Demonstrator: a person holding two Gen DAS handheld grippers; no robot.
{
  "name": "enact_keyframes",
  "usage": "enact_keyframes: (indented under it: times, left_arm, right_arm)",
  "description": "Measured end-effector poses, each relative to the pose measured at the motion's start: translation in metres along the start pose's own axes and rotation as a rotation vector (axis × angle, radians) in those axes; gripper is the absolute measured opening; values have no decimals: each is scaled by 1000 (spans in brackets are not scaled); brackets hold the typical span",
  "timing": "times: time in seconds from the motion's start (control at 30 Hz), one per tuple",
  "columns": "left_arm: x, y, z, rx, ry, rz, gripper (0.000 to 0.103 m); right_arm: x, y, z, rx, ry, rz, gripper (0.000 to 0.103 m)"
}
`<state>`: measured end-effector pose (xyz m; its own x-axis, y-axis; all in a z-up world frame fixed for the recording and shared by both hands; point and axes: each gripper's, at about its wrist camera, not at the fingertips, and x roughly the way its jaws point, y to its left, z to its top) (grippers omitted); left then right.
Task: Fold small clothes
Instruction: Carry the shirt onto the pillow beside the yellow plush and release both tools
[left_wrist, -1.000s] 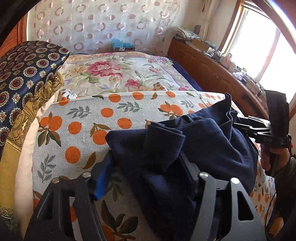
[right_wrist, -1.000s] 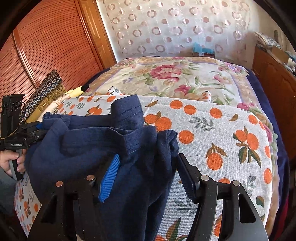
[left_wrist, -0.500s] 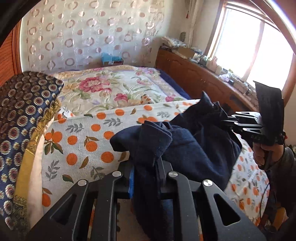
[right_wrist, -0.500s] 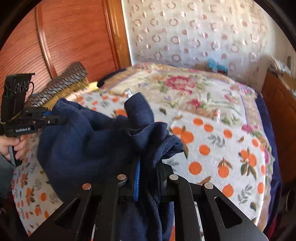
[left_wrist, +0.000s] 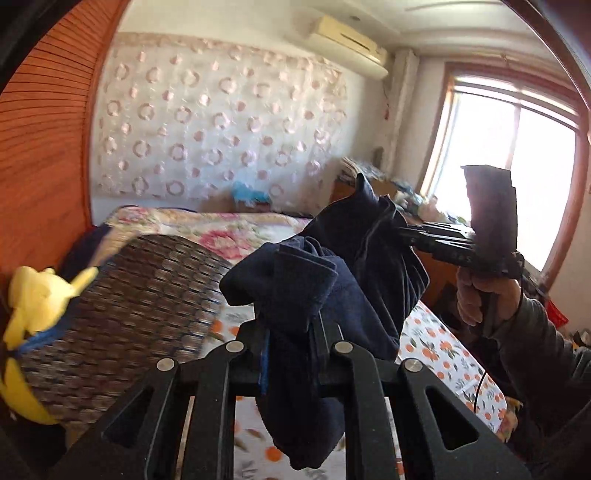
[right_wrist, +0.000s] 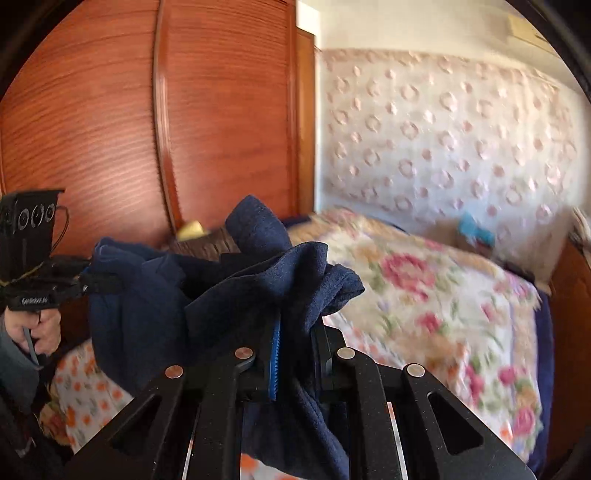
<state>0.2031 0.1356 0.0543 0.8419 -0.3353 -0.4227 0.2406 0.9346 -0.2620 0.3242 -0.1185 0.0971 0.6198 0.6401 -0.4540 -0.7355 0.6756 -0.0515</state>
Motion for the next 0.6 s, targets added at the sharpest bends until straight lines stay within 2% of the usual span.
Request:
enact_keyframes:
  times: [0.2,0.33,0.43,0.6]
  left_arm:
    - [-36,72,2,-98,-57,155,17]
    - [-29,124,-14,-192,-17,241,17]
    - [-12,155,-33,-260,37,290,17]
    - [0,157,-50,-246,65,340,17]
  right_arm:
    - [70,25,63,-30,-12,154,13]
    - [136,43,83,-69,45,195,13]
    - [188,48,90,-104,107,167,13]
    - [241,58,89,-126,148,110,13]
